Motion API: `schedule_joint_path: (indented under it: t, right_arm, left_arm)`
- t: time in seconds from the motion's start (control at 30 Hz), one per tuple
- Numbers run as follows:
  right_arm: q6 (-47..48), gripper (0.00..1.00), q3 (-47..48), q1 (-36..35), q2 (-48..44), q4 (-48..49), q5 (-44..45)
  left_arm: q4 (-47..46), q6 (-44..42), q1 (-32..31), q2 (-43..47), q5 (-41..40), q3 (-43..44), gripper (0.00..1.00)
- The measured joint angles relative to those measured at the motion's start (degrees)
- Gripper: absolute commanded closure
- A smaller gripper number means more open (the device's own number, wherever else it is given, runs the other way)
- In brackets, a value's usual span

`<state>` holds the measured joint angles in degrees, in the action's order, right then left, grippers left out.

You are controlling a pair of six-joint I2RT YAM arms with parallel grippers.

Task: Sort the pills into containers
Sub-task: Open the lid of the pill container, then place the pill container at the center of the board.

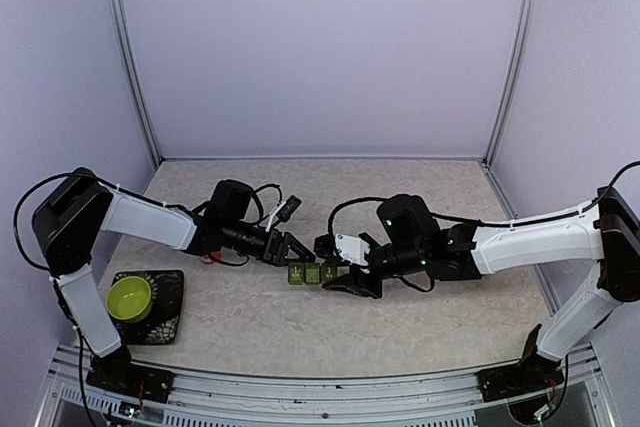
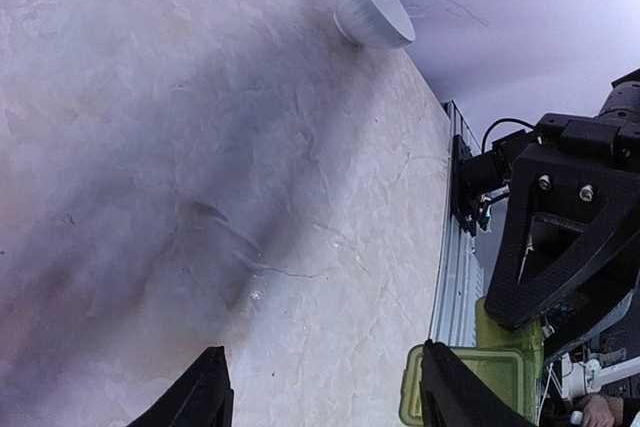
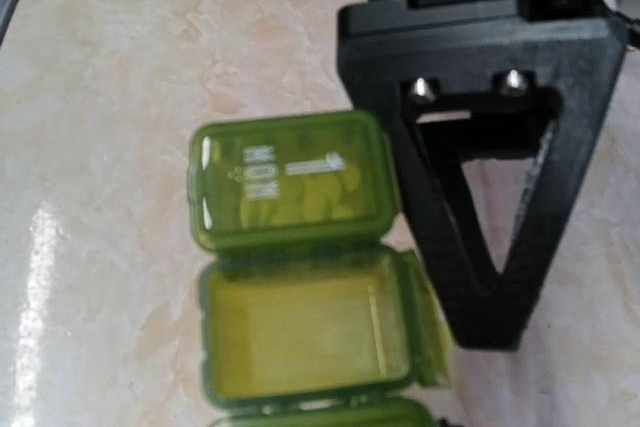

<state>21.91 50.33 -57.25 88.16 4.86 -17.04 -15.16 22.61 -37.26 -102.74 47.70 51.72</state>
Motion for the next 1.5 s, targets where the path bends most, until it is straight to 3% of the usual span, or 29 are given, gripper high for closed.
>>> schedule_joint_path:
  t: [0.33,0.67,0.9,1.03,1.5]
  right_arm:
    - [0.00,0.71,-0.04,0.00,0.02,0.26,0.02]
    - [-0.07,0.71,-0.02,0.00,2.16,1.57,0.87]
    - [0.17,0.71,2.08,2.21,8.39,2.86,-0.09]
    - [1.07,0.71,6.25,5.97,14.10,2.75,-1.62]
    - [4.85,0.68,16.41,11.93,27.58,0.31,-2.27]
  left_arm:
    - [-2.32,2.08,2.51,1.25,-2.47,-2.01,0.32]
    - [-1.55,5.97,7.45,13.86,-11.17,-2.80,0.22]
    - [2.32,6.64,7.67,25.33,-18.97,-2.86,0.13]
    - [4.15,7.02,7.67,31.41,-22.23,-5.14,0.02]
    - [17.25,6.95,9.49,39.65,-34.99,-9.40,0.01]
